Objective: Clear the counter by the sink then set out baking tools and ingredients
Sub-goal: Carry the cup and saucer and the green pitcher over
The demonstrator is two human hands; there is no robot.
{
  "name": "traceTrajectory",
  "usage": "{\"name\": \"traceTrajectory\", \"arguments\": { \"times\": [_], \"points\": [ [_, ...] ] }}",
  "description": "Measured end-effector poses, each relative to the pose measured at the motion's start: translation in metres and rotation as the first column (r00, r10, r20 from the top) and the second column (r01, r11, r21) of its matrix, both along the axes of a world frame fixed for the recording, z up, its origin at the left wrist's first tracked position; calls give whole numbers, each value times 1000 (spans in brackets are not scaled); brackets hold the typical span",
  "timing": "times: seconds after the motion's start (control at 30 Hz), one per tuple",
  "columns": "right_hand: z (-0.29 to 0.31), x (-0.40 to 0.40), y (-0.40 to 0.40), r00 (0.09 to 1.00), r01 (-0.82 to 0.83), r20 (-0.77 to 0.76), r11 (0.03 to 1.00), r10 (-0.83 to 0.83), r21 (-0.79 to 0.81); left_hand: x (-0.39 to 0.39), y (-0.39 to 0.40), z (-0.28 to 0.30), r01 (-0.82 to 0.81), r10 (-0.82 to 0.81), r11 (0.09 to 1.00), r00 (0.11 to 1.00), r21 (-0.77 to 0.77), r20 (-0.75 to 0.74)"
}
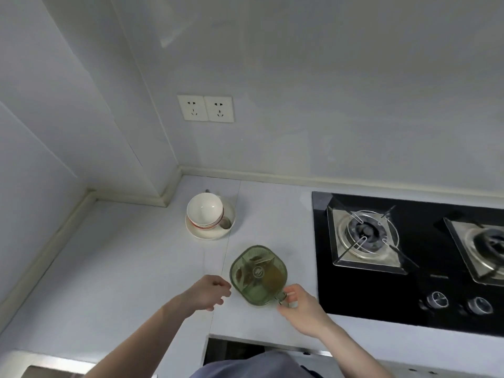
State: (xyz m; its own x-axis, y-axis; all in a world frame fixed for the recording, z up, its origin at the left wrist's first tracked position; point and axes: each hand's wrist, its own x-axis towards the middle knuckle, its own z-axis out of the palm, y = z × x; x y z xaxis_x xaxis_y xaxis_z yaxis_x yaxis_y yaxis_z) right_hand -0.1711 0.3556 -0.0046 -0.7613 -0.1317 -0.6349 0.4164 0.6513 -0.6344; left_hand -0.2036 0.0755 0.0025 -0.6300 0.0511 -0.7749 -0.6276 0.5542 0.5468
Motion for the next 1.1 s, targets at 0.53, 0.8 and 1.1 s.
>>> {"name": "traceTrajectory", "arguments": {
  "times": [0.53,0.8,1.1],
  "points": [
    [-5,-18,-11,1000,-10,-3,987,11,159,-104,-66,-14,-582,578,788,812,202,86],
    [-16,-32,-7,995,23,-101,966,3,259,-121,-58,-36,-575,570,810,818,117,75],
    [-25,-34,-6,992,5,-119,935,40,354,-132,-62,-43,-541,540,840,841,28,40]
  ]
}}
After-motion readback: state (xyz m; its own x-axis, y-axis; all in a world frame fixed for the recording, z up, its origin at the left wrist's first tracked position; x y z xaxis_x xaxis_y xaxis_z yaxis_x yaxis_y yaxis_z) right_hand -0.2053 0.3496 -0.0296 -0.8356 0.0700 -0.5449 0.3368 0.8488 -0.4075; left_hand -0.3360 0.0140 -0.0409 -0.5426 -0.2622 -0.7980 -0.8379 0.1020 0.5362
